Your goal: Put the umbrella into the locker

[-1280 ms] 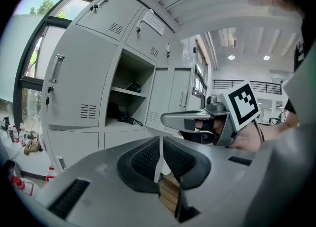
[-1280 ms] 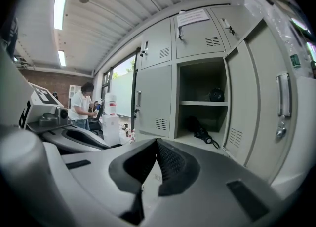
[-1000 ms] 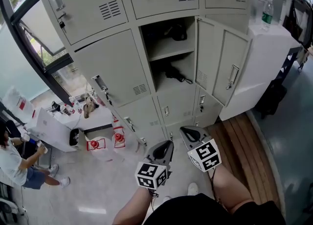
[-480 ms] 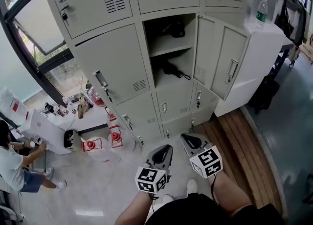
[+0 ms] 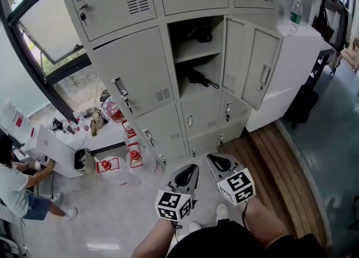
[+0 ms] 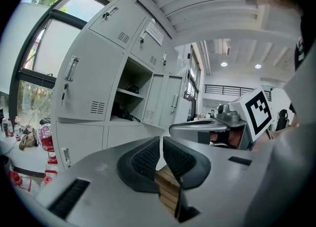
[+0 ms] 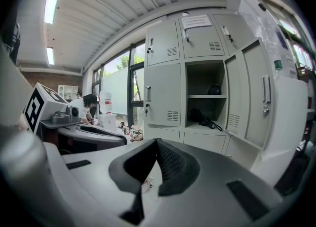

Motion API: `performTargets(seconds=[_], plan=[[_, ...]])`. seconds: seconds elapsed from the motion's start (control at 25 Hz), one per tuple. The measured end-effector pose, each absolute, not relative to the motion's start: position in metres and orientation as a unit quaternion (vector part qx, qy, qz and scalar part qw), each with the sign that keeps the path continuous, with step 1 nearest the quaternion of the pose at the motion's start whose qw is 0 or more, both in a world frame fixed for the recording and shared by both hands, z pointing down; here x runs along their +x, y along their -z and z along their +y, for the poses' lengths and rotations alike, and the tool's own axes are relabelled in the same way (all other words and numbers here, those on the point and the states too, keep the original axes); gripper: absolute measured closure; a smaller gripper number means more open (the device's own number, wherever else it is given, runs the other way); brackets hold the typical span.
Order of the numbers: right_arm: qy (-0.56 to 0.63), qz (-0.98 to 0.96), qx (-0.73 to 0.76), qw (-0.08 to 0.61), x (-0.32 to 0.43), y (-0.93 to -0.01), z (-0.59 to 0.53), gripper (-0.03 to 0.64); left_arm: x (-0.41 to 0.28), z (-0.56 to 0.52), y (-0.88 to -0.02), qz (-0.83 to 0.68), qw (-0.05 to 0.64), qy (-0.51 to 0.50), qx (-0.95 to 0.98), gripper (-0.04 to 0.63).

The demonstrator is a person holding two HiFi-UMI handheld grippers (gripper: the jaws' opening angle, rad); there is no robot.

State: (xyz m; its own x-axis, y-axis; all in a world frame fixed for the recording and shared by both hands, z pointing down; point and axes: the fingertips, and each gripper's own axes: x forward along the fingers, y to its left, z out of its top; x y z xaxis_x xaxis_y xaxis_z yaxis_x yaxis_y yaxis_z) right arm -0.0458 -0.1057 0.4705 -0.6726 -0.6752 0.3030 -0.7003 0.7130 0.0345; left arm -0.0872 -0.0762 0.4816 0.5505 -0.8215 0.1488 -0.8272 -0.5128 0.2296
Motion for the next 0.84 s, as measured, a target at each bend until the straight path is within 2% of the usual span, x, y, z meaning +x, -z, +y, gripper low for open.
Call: performTargets(seconds=[0.84], plan=[[-0.024, -0.912, 0.382, 0.149, -0.046, -0.46, -0.068, 0.563, -0.085, -0.041, -0.472, -0.461, 0.125, -0.009, 0.879, 0.563]])
